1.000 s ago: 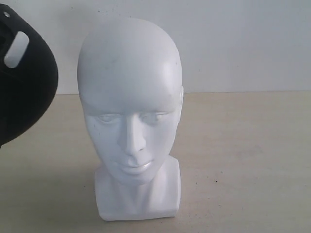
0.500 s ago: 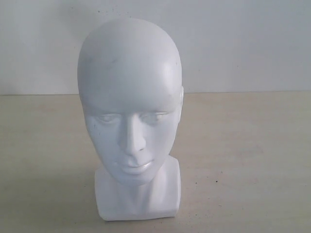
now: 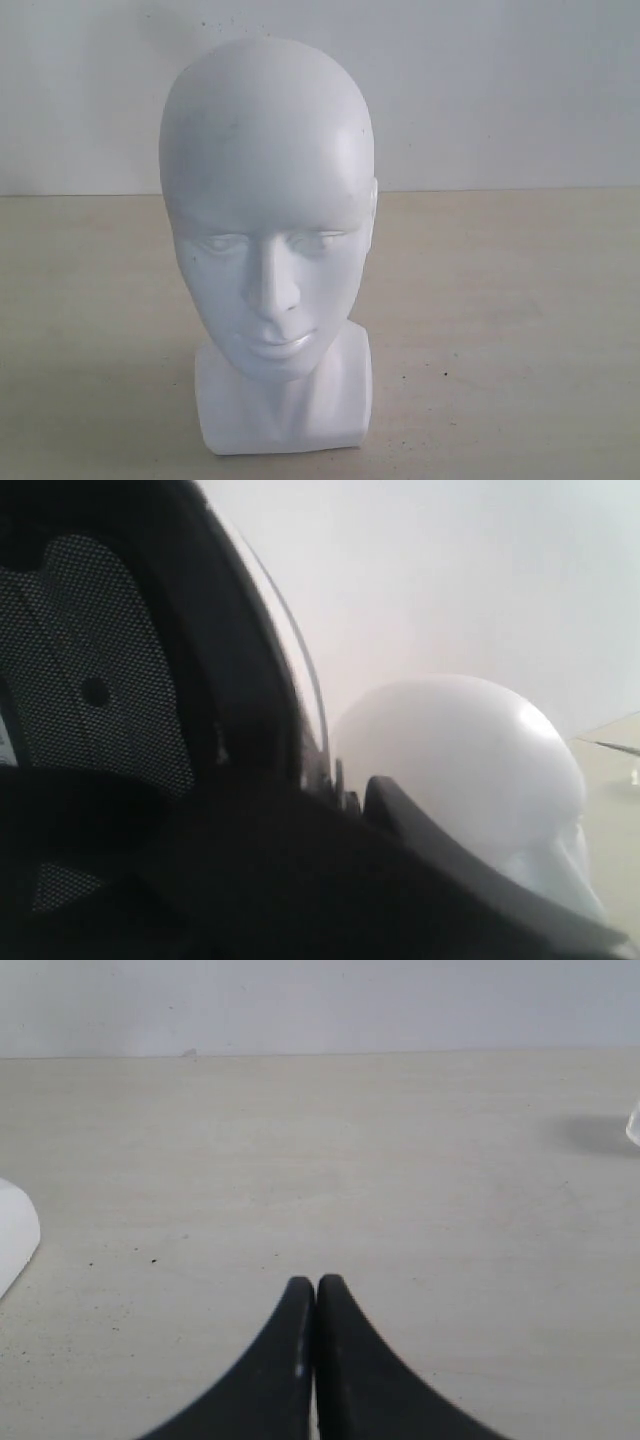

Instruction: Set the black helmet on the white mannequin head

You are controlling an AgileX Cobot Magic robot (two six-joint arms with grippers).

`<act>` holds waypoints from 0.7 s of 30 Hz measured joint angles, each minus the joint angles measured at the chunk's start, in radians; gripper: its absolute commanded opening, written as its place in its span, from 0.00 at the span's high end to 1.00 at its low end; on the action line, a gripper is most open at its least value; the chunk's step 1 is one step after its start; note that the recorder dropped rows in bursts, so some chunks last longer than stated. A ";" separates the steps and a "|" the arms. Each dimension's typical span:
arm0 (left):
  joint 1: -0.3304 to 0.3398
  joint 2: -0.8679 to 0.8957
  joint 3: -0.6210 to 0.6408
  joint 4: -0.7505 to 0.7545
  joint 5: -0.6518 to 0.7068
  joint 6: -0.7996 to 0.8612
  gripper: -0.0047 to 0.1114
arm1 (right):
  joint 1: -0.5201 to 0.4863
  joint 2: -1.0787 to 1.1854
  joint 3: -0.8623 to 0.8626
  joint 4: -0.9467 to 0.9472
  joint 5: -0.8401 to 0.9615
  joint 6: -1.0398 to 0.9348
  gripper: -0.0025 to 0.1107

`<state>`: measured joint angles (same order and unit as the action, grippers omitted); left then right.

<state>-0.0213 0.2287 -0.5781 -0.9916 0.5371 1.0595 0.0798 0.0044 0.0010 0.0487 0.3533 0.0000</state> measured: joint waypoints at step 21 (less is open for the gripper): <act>0.000 -0.004 0.000 -0.009 -0.228 -0.009 0.92 | 0.000 0.000 0.000 0.000 0.000 0.000 0.98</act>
<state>-0.0213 0.2249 -0.5781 -1.0003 0.3096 1.0501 0.0798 0.0044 0.0010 0.0487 0.3533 0.0000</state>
